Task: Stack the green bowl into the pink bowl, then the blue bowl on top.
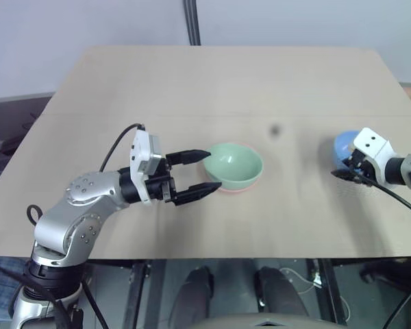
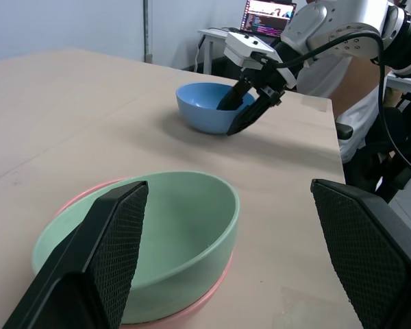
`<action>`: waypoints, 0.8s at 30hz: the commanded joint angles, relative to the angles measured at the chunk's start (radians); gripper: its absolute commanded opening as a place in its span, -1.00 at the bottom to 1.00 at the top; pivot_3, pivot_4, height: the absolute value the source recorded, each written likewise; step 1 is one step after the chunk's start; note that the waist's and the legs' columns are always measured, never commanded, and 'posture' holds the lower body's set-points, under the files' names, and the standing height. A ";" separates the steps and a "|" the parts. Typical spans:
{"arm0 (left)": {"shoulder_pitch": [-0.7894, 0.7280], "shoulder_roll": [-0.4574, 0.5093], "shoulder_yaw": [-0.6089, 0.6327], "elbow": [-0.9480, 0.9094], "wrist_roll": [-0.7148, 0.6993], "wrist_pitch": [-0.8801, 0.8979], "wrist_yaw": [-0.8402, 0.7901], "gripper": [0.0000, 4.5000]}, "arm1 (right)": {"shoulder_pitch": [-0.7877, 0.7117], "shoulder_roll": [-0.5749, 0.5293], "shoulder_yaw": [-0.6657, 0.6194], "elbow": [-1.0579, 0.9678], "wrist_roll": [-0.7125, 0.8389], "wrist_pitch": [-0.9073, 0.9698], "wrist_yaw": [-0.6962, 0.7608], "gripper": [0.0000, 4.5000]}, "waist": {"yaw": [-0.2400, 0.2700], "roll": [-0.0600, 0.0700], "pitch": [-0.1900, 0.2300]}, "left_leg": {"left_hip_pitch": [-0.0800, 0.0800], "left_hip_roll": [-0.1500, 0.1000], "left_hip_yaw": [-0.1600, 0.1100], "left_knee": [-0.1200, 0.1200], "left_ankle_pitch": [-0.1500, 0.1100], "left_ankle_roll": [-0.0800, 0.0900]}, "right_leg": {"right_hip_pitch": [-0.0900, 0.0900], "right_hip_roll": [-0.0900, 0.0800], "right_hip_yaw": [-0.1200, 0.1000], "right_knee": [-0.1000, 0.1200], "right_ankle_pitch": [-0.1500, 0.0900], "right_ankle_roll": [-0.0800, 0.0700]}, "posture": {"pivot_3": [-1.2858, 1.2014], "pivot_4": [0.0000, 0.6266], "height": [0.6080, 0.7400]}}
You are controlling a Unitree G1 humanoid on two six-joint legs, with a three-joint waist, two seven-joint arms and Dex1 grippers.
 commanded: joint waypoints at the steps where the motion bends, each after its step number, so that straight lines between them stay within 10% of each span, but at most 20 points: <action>1: 0.003 0.001 0.014 -0.022 -0.009 -0.011 0.001 0.80 | -0.008 -0.010 -0.014 -0.023 0.004 -0.003 -0.008 -0.97 | 0.000 0.000 0.000 | 0.000 0.000 0.000 0.000 0.000 0.000 | 0.000 0.000 0.000 0.000 0.000 0.000 | 0.03 -0.52 1.00; 11: 0.027 0.004 0.020 -0.043 -0.006 -0.012 0.021 0.80 | -0.089 -0.006 -0.001 -0.032 0.025 -0.059 0.032 -0.97 | 0.000 0.000 0.000 | 0.000 0.000 0.000 0.000 0.000 0.000 | 0.000 0.000 0.000 0.000 0.000 0.000 | 0.03 -0.52 1.00; 24: 0.048 0.008 0.027 -0.049 0.001 -0.016 0.048 0.80 | -0.324 0.136 0.050 -0.368 0.410 -0.018 0.230 -0.97 | 0.005 0.001 0.002 | -0.002 0.000 -0.002 0.000 0.000 0.000 | 0.000 -0.001 -0.002 -0.001 0.000 0.000 | 0.03 -0.52 1.00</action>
